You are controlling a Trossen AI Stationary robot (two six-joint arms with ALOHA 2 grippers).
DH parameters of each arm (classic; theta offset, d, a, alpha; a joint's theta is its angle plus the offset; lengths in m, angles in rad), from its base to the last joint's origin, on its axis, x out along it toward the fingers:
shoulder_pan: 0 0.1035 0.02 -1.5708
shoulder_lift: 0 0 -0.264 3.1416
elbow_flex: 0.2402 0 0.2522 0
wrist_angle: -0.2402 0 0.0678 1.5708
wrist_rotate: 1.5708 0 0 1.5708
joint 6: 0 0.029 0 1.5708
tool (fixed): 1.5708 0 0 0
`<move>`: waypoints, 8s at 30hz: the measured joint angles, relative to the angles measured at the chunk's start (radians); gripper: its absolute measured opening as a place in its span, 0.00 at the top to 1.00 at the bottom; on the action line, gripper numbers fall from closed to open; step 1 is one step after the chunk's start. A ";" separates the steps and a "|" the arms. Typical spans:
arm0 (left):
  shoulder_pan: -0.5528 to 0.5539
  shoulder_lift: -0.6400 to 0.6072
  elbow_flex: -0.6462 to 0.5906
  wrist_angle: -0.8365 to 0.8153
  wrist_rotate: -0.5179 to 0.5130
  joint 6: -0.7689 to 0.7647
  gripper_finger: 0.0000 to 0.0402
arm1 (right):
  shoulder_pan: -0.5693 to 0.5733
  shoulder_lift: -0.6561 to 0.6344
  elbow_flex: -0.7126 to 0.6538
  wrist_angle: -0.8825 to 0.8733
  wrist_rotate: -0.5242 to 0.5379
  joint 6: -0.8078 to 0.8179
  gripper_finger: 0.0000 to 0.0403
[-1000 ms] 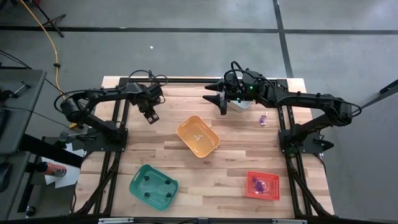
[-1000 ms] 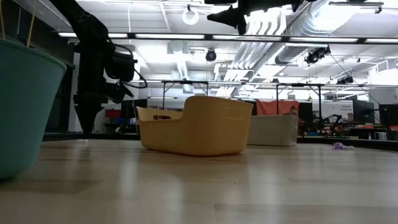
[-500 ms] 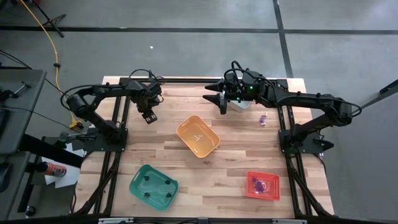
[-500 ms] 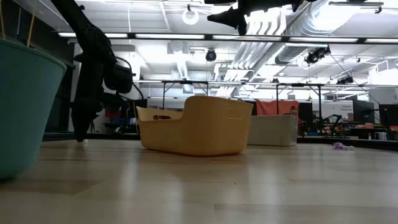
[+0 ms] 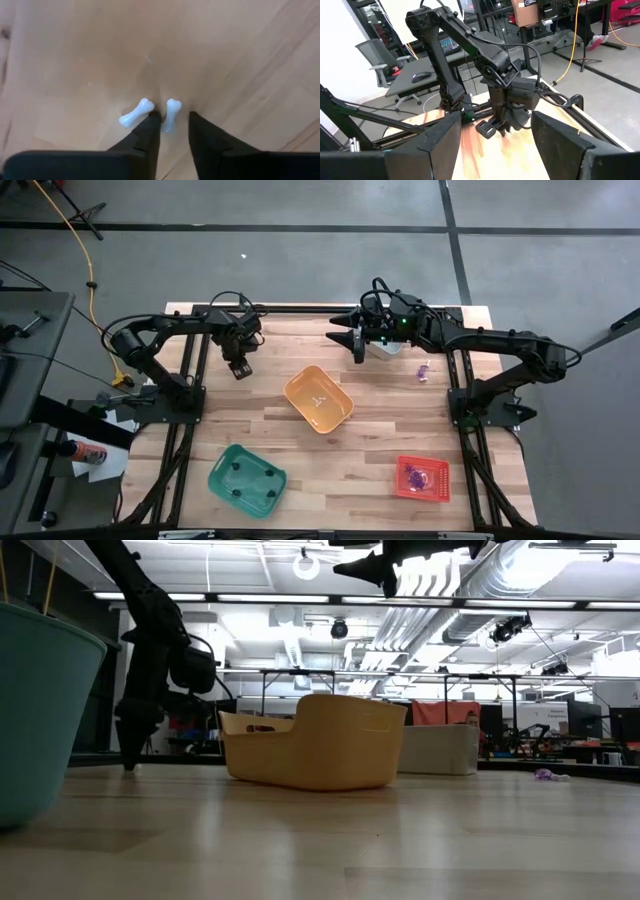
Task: Sort Halloween decoration
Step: Put the white bone toy into the yellow bin
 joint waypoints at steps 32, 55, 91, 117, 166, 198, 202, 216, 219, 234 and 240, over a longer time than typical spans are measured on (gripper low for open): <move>0.005 -0.223 0.189 -0.128 0.285 -0.063 0.99 | 0.000 -0.011 0.000 0.003 0.000 0.036 0.41; -0.448 -0.496 0.152 0.920 0.343 -0.331 0.99 | -0.017 -0.197 0.000 -0.108 0.020 -0.012 0.41; -0.615 0.239 0.488 0.327 0.264 0.159 0.99 | -0.019 -0.197 0.000 -0.163 0.082 -0.018 0.41; -0.616 0.264 0.510 0.227 0.138 0.056 0.66 | -0.019 -0.197 0.000 -0.196 0.100 -0.031 0.41; -0.345 -0.789 -0.027 1.002 0.297 -0.496 0.61 | -0.019 -0.197 0.000 -0.173 0.155 -0.070 0.41; -0.346 -0.789 -0.027 1.002 0.283 -0.497 0.61 | -0.044 -0.167 -0.428 -1.038 0.211 0.861 0.41; -0.345 -0.789 -0.027 1.002 0.283 -0.497 0.61 | -0.094 -0.167 -0.457 -1.050 0.256 0.890 0.41; -0.346 -0.789 -0.027 1.002 0.283 -0.498 0.61 | -0.207 -0.101 -0.467 -1.093 0.279 0.787 0.41; -0.346 -0.789 -0.026 1.002 0.283 -0.501 0.61 | -0.210 -0.059 -0.467 -1.091 0.271 0.761 0.41; -0.346 -0.789 -0.026 1.002 0.283 -0.524 0.61 | -0.285 0.078 -0.462 -1.018 0.186 0.585 0.41; -0.346 -0.788 -0.026 1.002 0.283 -0.524 0.61 | -0.349 0.079 -0.464 -1.005 0.135 0.513 0.41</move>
